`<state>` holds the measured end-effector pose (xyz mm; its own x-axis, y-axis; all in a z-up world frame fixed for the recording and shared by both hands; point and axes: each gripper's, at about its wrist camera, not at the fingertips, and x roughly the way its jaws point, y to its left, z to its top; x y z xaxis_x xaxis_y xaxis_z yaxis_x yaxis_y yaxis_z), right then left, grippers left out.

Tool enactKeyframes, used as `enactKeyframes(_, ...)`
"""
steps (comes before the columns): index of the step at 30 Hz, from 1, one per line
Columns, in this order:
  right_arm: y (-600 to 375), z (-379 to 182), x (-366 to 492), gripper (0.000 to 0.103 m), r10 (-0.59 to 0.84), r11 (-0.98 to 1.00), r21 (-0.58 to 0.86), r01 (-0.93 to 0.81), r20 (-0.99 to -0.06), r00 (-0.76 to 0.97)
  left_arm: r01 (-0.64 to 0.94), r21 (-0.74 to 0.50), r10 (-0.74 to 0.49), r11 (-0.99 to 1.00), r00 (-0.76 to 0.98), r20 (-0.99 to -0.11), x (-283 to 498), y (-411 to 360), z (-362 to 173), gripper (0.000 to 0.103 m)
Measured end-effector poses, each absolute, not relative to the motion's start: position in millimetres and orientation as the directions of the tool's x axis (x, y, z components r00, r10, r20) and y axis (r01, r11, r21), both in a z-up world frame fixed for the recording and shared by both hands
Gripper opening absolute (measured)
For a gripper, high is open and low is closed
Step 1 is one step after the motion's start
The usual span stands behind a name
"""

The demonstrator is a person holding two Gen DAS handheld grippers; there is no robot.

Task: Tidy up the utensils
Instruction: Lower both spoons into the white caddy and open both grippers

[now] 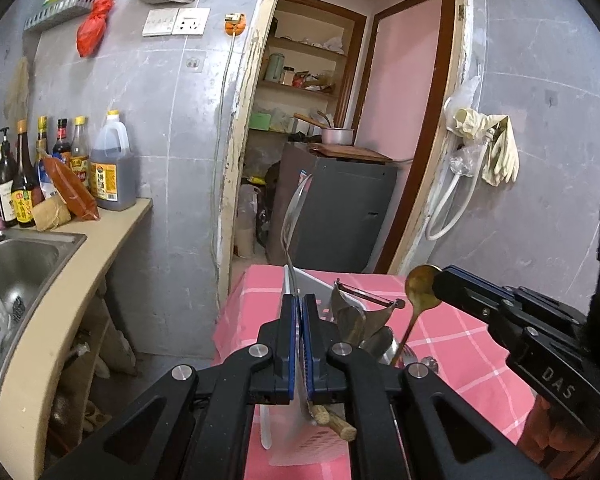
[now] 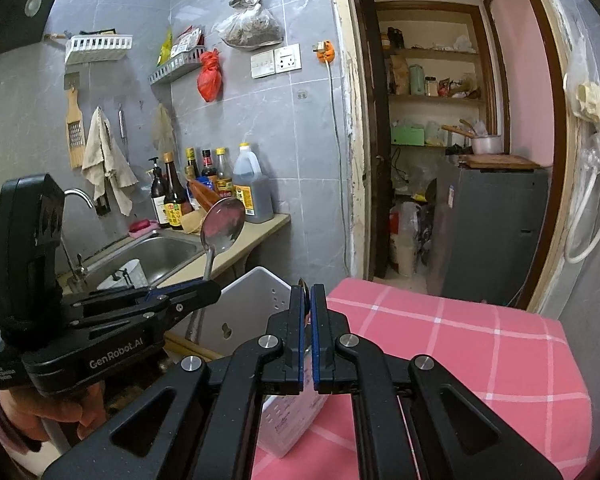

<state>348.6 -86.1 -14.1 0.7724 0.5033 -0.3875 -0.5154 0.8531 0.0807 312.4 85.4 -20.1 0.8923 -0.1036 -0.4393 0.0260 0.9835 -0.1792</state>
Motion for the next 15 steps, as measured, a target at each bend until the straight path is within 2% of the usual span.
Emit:
enactKeyframes(6,-79,-14,342,0.003,0.489,0.855,0.037,-0.517,-0.390,0.780,0.012,-0.109,-0.058,0.994,0.901,-0.431,316,77,-22,0.007)
enactKeyframes(15,-87,-11,339,0.003,0.502,0.851,0.072,-0.520,-0.401,0.766,0.009,-0.194,-0.092,0.981,0.900,-0.426,302,90,-15,0.008)
